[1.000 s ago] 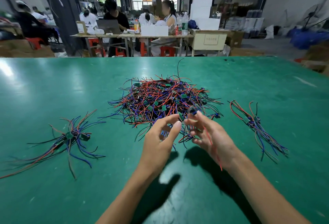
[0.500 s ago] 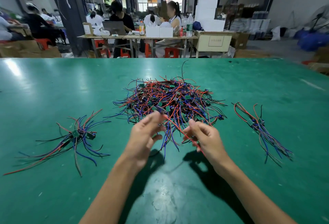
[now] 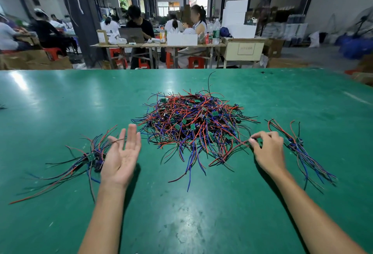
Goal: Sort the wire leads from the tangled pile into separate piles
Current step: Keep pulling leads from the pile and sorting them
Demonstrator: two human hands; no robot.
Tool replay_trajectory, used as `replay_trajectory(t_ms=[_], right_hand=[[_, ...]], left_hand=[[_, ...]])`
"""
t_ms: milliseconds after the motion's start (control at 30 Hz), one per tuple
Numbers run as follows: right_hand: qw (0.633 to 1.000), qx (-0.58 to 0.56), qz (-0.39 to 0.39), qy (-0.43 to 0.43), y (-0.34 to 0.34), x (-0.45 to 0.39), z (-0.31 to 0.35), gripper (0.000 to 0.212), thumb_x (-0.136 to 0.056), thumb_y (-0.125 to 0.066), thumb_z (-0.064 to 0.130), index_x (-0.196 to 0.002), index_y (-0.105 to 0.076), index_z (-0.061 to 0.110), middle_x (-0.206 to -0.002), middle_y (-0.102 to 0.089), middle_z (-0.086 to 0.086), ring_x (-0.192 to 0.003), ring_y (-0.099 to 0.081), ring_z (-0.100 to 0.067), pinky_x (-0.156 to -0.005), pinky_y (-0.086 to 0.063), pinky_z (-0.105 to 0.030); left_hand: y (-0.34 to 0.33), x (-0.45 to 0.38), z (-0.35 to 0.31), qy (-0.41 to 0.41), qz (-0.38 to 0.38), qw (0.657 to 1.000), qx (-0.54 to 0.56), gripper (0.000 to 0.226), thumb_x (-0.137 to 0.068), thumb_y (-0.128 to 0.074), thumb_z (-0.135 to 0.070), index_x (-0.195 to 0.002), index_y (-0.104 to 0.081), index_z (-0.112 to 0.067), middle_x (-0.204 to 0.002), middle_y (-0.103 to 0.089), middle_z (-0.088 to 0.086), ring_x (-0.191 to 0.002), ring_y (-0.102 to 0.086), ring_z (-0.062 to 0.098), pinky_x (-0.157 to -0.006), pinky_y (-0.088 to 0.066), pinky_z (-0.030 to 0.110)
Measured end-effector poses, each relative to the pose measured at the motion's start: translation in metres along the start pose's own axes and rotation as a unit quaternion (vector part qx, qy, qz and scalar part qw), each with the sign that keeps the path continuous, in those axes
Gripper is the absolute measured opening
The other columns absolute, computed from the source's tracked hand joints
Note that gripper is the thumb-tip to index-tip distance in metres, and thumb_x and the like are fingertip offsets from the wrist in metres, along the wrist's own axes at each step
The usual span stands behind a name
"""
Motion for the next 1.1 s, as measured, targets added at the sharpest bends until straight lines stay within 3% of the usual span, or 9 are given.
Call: replay_trajectory(t_ms=[200,333,400,500,533,600,733,867,1100], right_hand=[[0.933,-0.231,-0.274,-0.031,0.065,0.025,0.015,0.014,-0.100,-0.056,0.027,-0.104,-0.059,0.014,-0.095,-0.070,-0.006,-0.088,-0.065,-0.028,-0.077,-0.044,-0.030],[0.902,-0.337,-0.262,0.057,0.080,0.043,0.060,0.011,-0.100,-0.059,0.035,-0.102,-0.057,0.024,-0.083,-0.073,0.005,-0.081,-0.070,-0.010,-0.073,-0.049,-0.030],[0.917,-0.311,-0.214,0.131,0.078,0.052,0.085,0.012,-0.095,-0.066,0.040,-0.100,-0.062,0.030,-0.082,-0.069,0.016,-0.086,-0.068,-0.014,-0.081,-0.048,-0.036],[0.932,-0.156,-0.142,0.296,0.065,0.074,0.117,0.035,-0.083,-0.076,0.048,-0.112,-0.065,0.032,-0.085,-0.065,0.027,-0.100,-0.060,-0.003,-0.096,-0.033,-0.026],[0.924,-0.127,-0.111,0.342,0.058,0.081,0.125,0.045,-0.081,-0.077,0.048,-0.120,-0.063,0.029,-0.087,-0.065,0.026,-0.100,-0.060,-0.003,-0.095,-0.032,-0.025],[0.911,-0.109,-0.069,0.393,0.047,0.090,0.133,0.055,-0.083,-0.076,0.047,-0.129,-0.059,0.024,-0.088,-0.068,0.021,-0.094,-0.065,-0.007,-0.089,-0.037,-0.029],[0.909,-0.157,-0.027,0.385,0.041,0.092,0.134,0.054,-0.081,-0.077,0.044,-0.124,-0.049,0.026,-0.082,-0.064,0.027,-0.082,-0.060,-0.004,-0.080,-0.044,-0.032],[0.911,-0.206,0.045,0.354,0.034,0.090,0.130,0.057,-0.077,-0.085,0.036,-0.121,-0.048,0.035,-0.079,-0.067,0.018,-0.082,-0.065,-0.012,-0.080,-0.054,-0.039],[0.914,-0.189,0.104,0.344,0.027,0.088,0.129,0.079,-0.077,-0.086,0.023,-0.137,-0.040,0.047,-0.089,-0.070,0.023,-0.091,-0.068,-0.010,-0.086,-0.054,-0.044]], left_hand=[[-0.027,0.011,-0.002,-0.033,0.114,0.988,0.096,0.062,-0.099,-0.034,-0.060,-0.137,-0.059,-0.018,-0.133,-0.066,-0.004,-0.115,-0.066,0.012,-0.090,-0.052,0.031],[-0.053,0.035,0.037,-0.010,0.169,0.962,-0.215,0.037,-0.097,-0.049,-0.052,-0.124,-0.067,-0.034,-0.119,-0.070,-0.014,-0.096,-0.068,0.005,-0.086,-0.055,0.029],[-0.065,0.051,0.058,-0.118,0.202,0.832,-0.504,0.035,-0.090,-0.063,-0.045,-0.122,-0.067,-0.034,-0.118,-0.071,-0.011,-0.103,-0.065,0.005,-0.095,-0.050,0.036],[-0.080,0.081,0.089,-0.385,0.254,0.480,-0.746,0.055,-0.089,-0.066,-0.047,-0.141,-0.054,-0.033,-0.149,-0.047,-0.011,-0.137,-0.039,0.003,-0.115,-0.026,0.028],[-0.080,0.088,0.099,-0.423,0.273,0.396,-0.768,0.057,-0.093,-0.061,-0.049,-0.146,-0.048,-0.033,-0.157,-0.036,-0.009,-0.143,-0.030,0.005,-0.115,-0.019,0.026],[-0.076,0.092,0.112,-0.427,0.301,0.322,-0.790,0.056,-0.097,-0.052,-0.052,-0.150,-0.043,-0.035,-0.162,-0.028,-0.007,-0.147,-0.024,0.008,-0.113,-0.014,0.027],[-0.066,0.082,0.114,-0.319,0.322,0.453,-0.768,0.042,-0.095,-0.065,-0.034,-0.136,-0.059,-0.030,-0.123,-0.066,-0.017,-0.120,-0.056,0.000,-0.107,-0.029,0.030],[-0.064,0.080,0.113,-0.308,0.309,0.511,-0.740,0.019,-0.092,-0.070,-0.028,-0.111,-0.075,-0.025,-0.100,-0.072,-0.014,-0.097,-0.063,0.004,-0.091,-0.046,0.033],[-0.066,0.081,0.117,-0.289,0.342,0.502,-0.740,0.033,-0.094,-0.069,-0.016,-0.127,-0.067,-0.024,-0.119,-0.058,-0.006,-0.117,-0.054,0.013,-0.099,-0.042,0.024]])
Point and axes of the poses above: each hand's wrist, its own x-axis away from the middle knuckle, its own y-axis out of the back of the hand, z = x × y, the point moved 6 cm from there along -x, towards the middle knuckle
